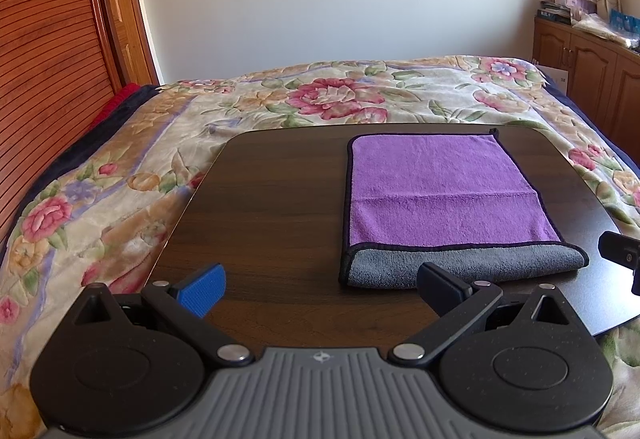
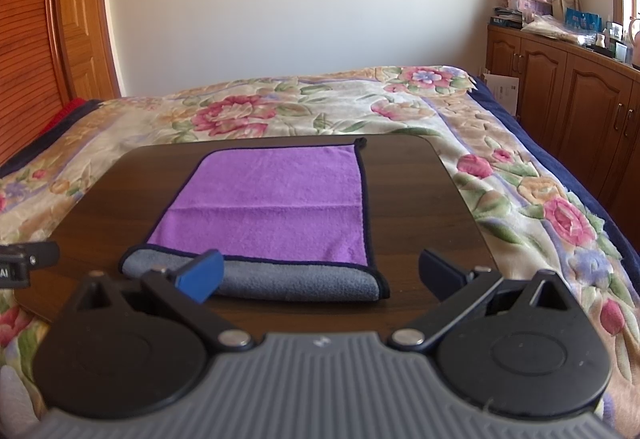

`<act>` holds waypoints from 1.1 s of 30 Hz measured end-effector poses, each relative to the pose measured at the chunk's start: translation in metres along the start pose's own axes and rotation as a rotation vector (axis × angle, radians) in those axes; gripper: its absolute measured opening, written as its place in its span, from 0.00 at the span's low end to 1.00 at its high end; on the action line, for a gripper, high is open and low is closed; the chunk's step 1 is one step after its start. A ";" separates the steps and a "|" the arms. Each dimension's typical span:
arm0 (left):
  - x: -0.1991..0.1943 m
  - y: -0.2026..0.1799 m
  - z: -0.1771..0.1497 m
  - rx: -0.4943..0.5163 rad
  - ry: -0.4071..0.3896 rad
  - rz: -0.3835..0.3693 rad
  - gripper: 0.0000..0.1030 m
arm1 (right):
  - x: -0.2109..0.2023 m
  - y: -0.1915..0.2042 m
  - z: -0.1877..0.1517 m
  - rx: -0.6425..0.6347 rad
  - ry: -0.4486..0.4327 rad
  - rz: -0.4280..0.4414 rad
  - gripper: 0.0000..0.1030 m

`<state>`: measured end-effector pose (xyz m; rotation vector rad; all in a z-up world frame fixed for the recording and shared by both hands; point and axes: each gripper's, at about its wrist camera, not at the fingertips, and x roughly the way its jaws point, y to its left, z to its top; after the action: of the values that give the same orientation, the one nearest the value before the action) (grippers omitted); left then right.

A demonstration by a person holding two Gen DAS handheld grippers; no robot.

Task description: Fold towel

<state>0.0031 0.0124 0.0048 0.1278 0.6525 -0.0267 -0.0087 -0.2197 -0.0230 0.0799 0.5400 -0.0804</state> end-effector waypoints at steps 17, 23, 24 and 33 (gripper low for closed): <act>0.002 -0.002 0.001 0.002 0.007 0.001 0.97 | 0.001 -0.001 0.000 -0.002 0.004 0.004 1.00; 0.007 -0.006 0.003 0.019 0.006 -0.001 0.97 | 0.006 0.000 0.000 -0.004 0.004 0.003 1.00; 0.008 -0.007 0.004 0.021 0.007 -0.002 0.97 | 0.006 0.000 0.001 -0.003 0.005 0.002 1.00; 0.019 -0.009 0.013 0.022 0.020 -0.030 0.97 | 0.012 -0.002 0.009 -0.013 0.022 0.020 1.00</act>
<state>0.0254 0.0017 0.0024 0.1395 0.6746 -0.0614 0.0062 -0.2235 -0.0218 0.0732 0.5613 -0.0566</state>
